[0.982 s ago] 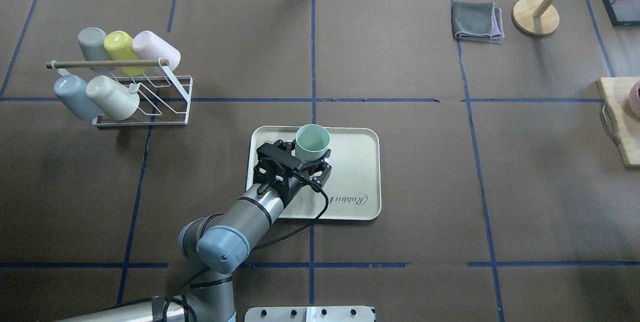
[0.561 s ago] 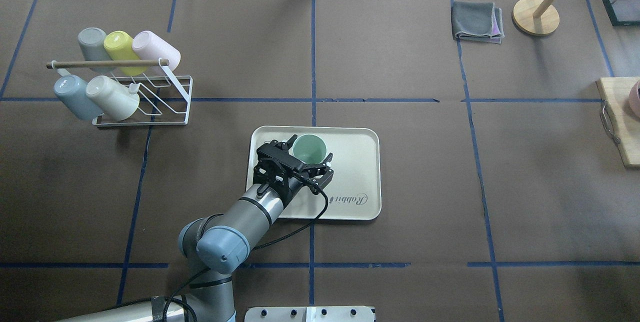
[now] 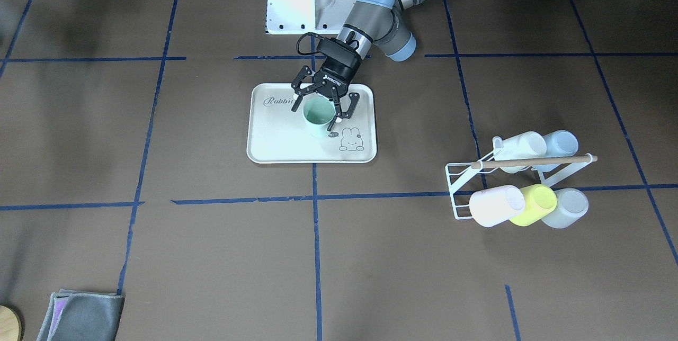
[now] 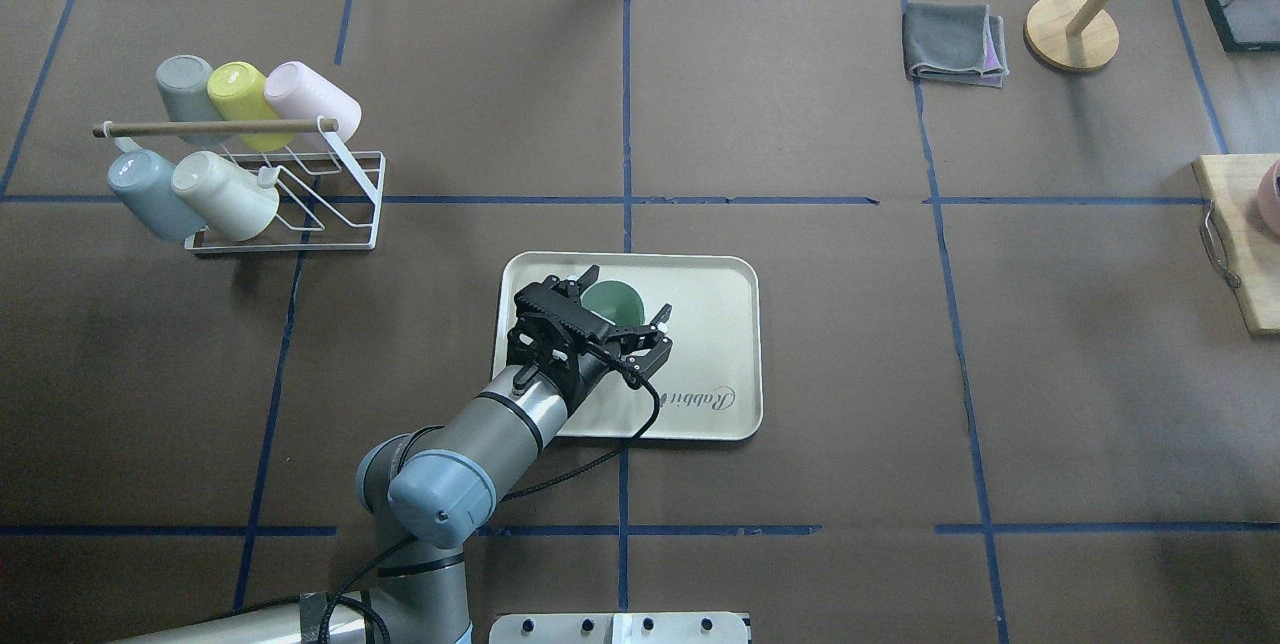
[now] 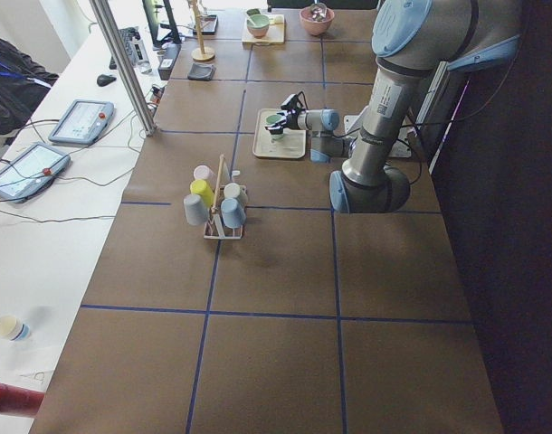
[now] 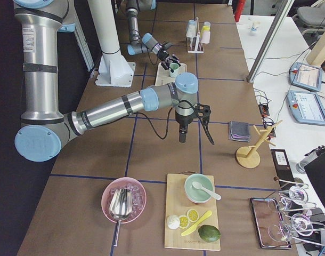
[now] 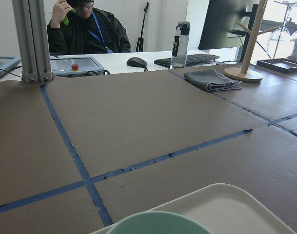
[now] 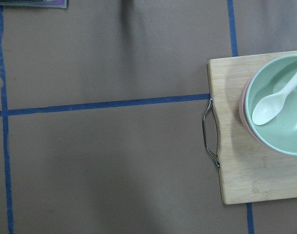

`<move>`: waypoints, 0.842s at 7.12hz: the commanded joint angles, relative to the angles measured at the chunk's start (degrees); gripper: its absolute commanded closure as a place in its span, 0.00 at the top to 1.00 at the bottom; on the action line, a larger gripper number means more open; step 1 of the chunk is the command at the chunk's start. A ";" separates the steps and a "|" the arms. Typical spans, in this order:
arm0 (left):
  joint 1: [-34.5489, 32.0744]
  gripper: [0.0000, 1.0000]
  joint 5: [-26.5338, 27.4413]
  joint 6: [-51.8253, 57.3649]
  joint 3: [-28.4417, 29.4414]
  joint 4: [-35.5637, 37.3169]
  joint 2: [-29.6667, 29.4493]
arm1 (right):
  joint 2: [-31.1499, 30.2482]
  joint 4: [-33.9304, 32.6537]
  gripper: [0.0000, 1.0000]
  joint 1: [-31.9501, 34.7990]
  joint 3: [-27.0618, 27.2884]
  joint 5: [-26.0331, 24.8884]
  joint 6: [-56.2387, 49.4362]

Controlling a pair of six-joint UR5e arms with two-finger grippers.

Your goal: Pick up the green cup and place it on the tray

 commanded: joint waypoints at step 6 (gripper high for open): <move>-10.69 1.00 -16.38 3.88 -27.82 40.15 0.47 | 0.44 0.00 1.00 0.00 -0.01 0.01 0.00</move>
